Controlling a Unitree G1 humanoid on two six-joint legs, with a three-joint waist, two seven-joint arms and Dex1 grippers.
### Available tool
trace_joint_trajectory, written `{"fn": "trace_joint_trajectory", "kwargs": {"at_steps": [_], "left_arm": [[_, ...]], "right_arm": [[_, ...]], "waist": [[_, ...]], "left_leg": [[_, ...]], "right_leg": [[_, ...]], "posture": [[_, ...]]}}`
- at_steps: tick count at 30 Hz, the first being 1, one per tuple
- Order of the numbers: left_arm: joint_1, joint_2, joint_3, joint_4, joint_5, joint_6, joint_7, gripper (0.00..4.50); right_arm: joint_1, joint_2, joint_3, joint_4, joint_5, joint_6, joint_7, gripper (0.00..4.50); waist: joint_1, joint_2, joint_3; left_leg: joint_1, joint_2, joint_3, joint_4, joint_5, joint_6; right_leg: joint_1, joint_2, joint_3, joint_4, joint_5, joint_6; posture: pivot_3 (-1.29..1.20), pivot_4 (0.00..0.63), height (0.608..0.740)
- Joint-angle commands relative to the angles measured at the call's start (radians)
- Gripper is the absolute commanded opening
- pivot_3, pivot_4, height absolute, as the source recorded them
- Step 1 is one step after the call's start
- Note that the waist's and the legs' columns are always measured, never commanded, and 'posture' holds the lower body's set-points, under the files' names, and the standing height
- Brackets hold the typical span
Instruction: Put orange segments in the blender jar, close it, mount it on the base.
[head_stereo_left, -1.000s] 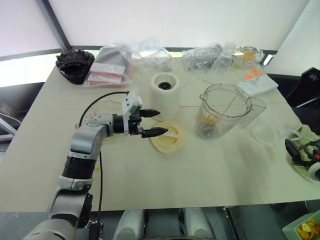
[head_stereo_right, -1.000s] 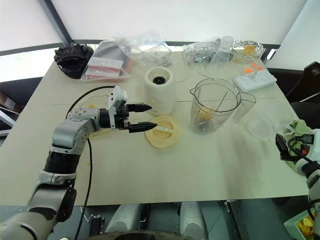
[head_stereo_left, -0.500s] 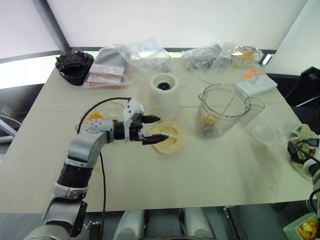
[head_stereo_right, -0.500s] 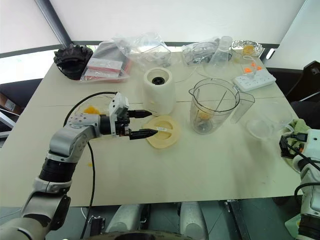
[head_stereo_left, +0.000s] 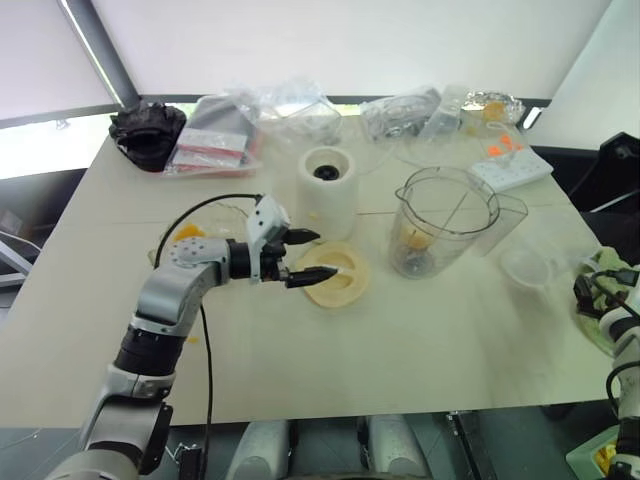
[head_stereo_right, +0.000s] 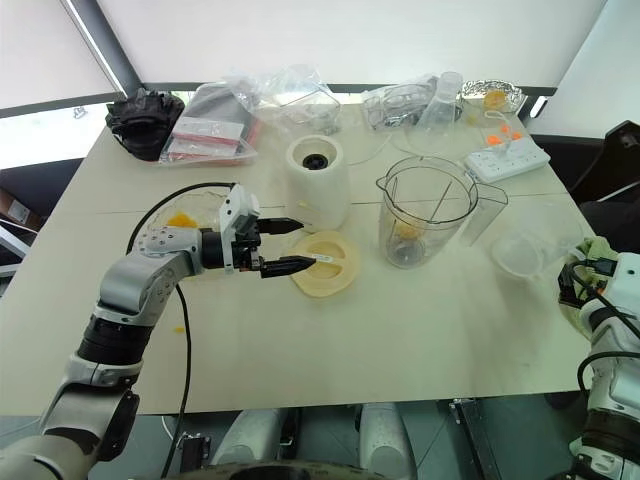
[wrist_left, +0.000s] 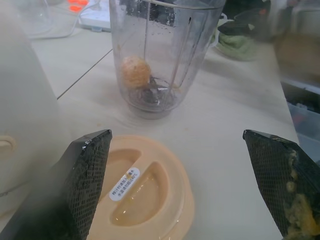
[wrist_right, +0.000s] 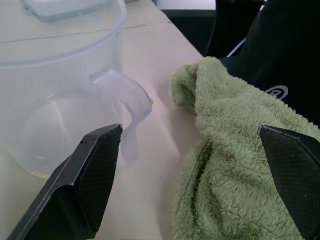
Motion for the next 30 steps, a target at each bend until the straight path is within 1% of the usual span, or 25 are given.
{"fn": "trace_joint_trajectory", "kwargs": {"at_steps": [1,12,29,30], "left_arm": [[-0.026,0.004,0.002,-0.015,-0.014,-0.025,0.011,4.37],[-0.026,0.014,0.002,-0.024,-0.017,-0.028,0.021,4.37],[-0.023,0.027,0.002,-0.038,-0.021,-0.033,0.039,4.37],[-0.025,0.028,0.001,-0.037,-0.021,-0.034,0.040,4.46]], "right_arm": [[-0.029,-0.019,-0.016,0.031,-0.015,-0.044,-0.016,4.50],[-0.119,0.004,0.005,0.132,-0.023,-0.090,-0.060,4.50],[-0.217,-0.003,0.047,0.276,-0.042,-0.159,-0.087,4.50],[-0.218,-0.003,0.048,0.277,-0.042,-0.161,-0.088,4.24]], "waist": [[0.000,0.000,0.000],[-0.016,0.000,0.000],[-0.019,0.000,0.000],[-0.019,0.000,0.000]], "left_leg": [[0.000,0.000,0.000,0.000,0.000,0.000],[0.000,0.000,0.000,-0.001,0.000,0.000],[0.001,0.000,0.000,-0.001,0.000,0.000],[0.001,0.000,0.000,-0.001,0.000,0.000]], "right_leg": [[0.000,0.000,0.000,0.000,0.000,0.000],[0.000,0.000,0.000,0.000,0.000,0.000],[0.000,0.000,0.000,-0.001,0.000,0.000],[0.000,0.000,0.001,-0.001,0.000,0.000]], "posture": [[0.00,0.150,0.740],[0.00,0.150,0.740],[0.00,0.150,0.740],[0.00,0.150,0.740]]}}
